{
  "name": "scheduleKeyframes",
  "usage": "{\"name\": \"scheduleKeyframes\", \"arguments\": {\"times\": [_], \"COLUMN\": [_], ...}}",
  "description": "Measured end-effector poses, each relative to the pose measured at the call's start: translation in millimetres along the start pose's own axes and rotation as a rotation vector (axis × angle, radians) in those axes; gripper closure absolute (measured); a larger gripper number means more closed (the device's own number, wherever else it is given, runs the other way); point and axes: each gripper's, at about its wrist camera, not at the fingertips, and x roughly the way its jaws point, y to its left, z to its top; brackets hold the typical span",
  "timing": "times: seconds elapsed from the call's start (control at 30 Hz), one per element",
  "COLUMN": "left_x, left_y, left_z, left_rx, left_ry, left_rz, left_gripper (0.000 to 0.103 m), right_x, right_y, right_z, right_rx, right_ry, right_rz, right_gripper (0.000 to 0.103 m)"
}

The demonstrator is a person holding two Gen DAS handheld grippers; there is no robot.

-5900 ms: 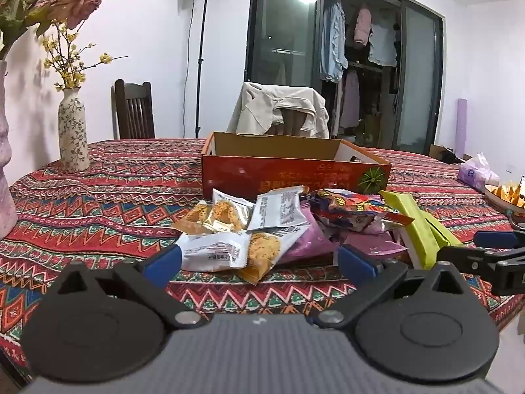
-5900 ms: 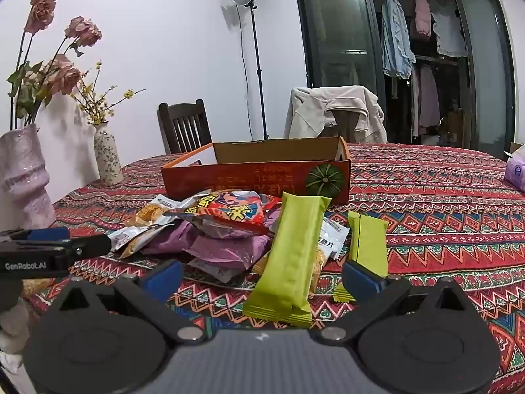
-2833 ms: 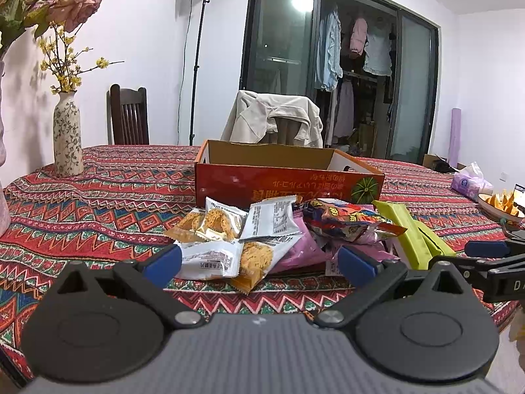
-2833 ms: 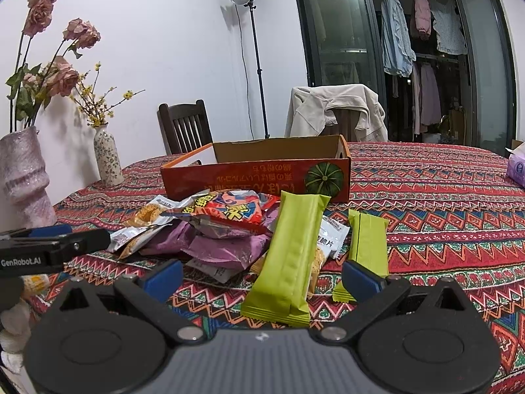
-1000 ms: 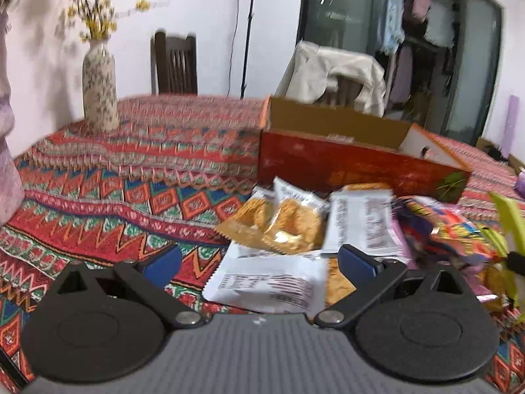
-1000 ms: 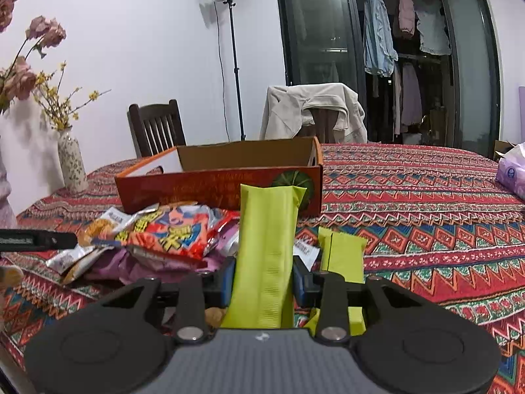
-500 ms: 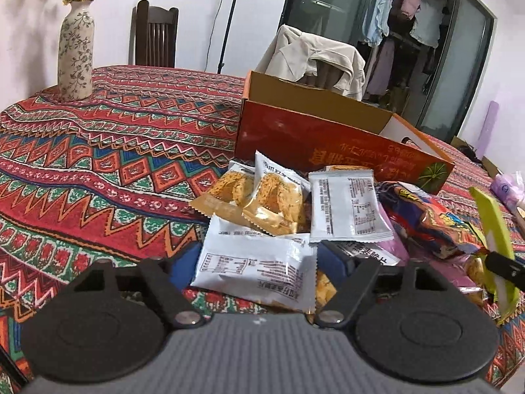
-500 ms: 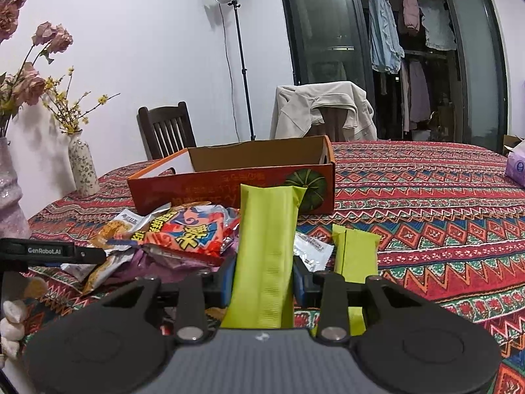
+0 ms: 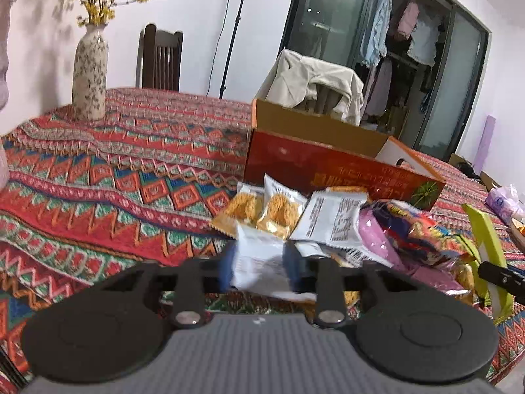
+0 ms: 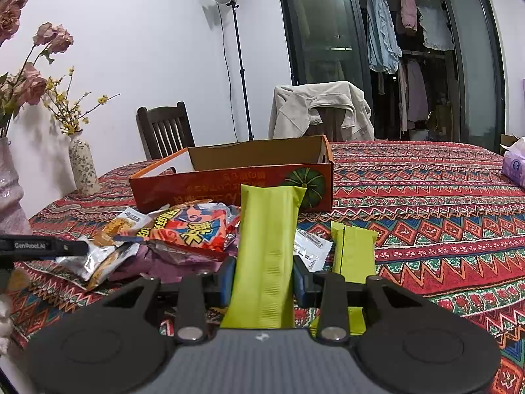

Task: Organize snacks
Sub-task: 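Close the left gripper on the white packet while the right gripper holds the green bar, then lift and carry the white packet and green bar over the orange box with both grippers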

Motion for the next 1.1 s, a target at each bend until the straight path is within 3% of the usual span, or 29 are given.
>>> {"name": "scheduleKeyframes", "arguments": {"times": [0.13,0.2,0.23,0.27,0.3,0.4,0.47,0.53,0.63,0.7,0.83,0.97,1.1], "left_x": [-4,-4,-3,-2,-2,3,13,26,38,37,28,21,16], "left_y": [1,1,1,0,-2,-13,-19,-24,-28,-24,-10,6,7], "left_z": [2,2,3,2,2,3,4,3,-6,-9,-9,-7,-5], "left_rx": [0.009,0.005,0.001,-0.003,0.002,0.054,0.06,0.053,0.058,0.039,-0.003,-0.051,-0.037], "left_ry": [-0.013,-0.006,0.005,0.011,0.002,0.0,0.028,0.064,0.097,0.091,0.085,0.073,0.054], "left_rz": [0.012,0.007,-0.001,-0.002,0.002,-0.011,-0.016,-0.01,0.015,0.005,-0.027,-0.035,-0.016], "left_gripper": [0.082,0.081,0.063,0.036,0.028,0.024,0.023,0.014,0.013,0.015,0.055,0.077,0.083], "right_x": [-3,-4,-5,-5,-5,-3,-2,0,1,1,3,4,3], "right_y": [2,1,1,1,1,1,1,2,3,1,-1,-1,1], "right_z": [1,0,0,0,0,0,-1,-2,-5,-6,-6,-7,-7], "right_rx": [-0.002,-0.003,-0.003,-0.002,0.0,0.001,0.001,0.003,0.003,0.004,0.013,0.015,0.012], "right_ry": [-0.007,-0.008,-0.008,-0.007,-0.008,-0.004,0.001,0.006,0.012,0.016,0.02,0.021,0.02], "right_rz": [0.002,0.002,0.002,0.001,0.002,0.003,0.005,0.009,0.016,0.016,0.019,0.027,0.029], "right_gripper": [0.069,0.069,0.069,0.069,0.068,0.068,0.068,0.068,0.068,0.068,0.068,0.068,0.068]}}
